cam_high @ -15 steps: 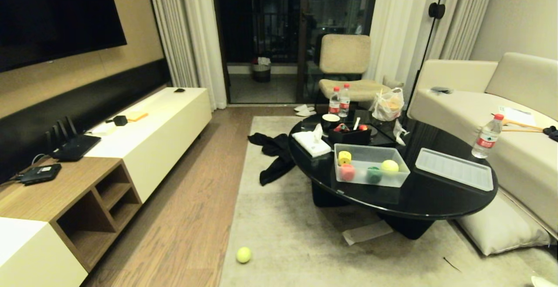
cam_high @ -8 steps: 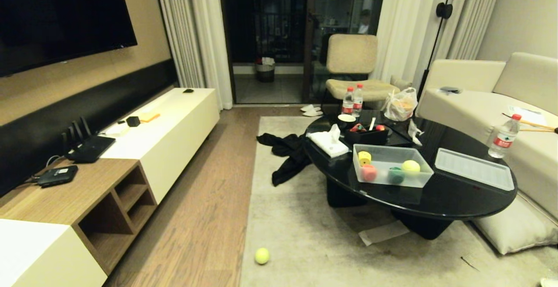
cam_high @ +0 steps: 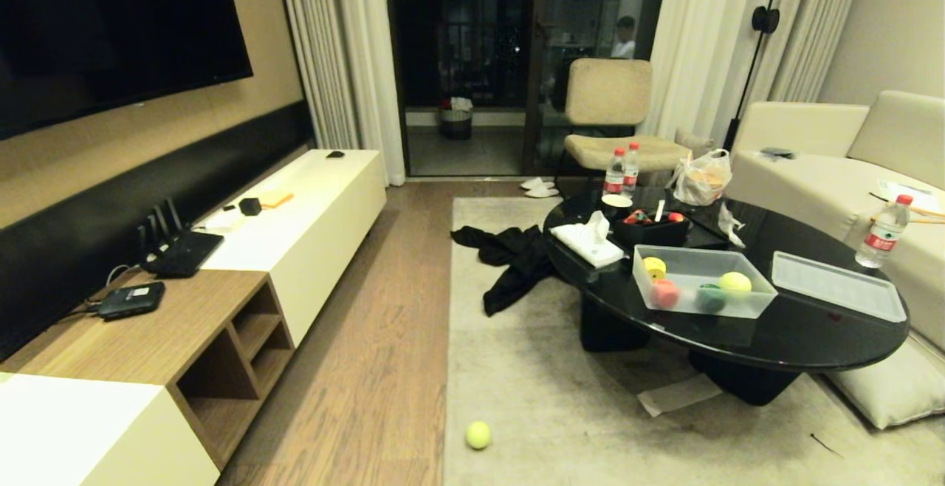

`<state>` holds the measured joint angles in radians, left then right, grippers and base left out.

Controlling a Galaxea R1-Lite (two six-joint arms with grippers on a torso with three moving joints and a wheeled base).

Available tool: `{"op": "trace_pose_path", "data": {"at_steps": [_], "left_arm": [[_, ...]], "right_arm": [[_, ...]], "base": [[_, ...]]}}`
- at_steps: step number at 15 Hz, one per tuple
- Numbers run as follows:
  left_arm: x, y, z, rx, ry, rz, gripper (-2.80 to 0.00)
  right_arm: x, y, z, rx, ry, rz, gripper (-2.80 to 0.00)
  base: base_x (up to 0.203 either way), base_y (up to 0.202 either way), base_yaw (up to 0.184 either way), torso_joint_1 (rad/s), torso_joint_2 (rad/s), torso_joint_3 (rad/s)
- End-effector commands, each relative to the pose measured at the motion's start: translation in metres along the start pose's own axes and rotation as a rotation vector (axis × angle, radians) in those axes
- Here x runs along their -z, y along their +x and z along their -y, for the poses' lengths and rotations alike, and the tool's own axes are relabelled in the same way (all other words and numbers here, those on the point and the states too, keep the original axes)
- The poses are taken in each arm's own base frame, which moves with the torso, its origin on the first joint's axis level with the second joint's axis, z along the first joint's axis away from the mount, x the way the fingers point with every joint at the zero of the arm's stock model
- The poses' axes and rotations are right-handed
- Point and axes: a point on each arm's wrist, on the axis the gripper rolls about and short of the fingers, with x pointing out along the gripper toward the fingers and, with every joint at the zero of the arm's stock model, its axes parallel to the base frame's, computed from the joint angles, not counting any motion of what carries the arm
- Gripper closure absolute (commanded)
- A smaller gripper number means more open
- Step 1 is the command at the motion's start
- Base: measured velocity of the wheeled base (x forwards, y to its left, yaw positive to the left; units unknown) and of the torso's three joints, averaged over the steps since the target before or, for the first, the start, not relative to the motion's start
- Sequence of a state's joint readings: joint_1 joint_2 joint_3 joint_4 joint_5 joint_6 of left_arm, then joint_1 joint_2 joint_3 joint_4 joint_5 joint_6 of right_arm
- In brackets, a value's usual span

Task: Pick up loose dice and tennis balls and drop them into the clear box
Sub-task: Find toys out of the box

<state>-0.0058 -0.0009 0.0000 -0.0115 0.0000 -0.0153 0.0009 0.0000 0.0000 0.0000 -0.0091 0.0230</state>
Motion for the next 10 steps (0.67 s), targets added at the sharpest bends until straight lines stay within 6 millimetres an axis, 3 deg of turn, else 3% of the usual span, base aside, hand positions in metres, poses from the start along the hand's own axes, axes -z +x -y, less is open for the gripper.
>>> {"op": "trace_pose_path", "data": {"at_steps": [1,10], "left_arm": [[0.0003,0.0002,0.0000,0.000,0.000,-0.002,0.00],[0.0003,0.0002,0.0000,0.000,0.000,-0.002,0.00]], "right_arm": [[0.0004,0.0001,0.0000,-0.001,0.000,-0.002,0.00],[0.0004,0.0001,0.0000,-0.001,0.000,-0.001,0.00]], "base": [[0.000,0.148,-0.024,0.002,0.00,0.000],[0.000,0.000,0.000,0.000,0.00,-0.013]]}}
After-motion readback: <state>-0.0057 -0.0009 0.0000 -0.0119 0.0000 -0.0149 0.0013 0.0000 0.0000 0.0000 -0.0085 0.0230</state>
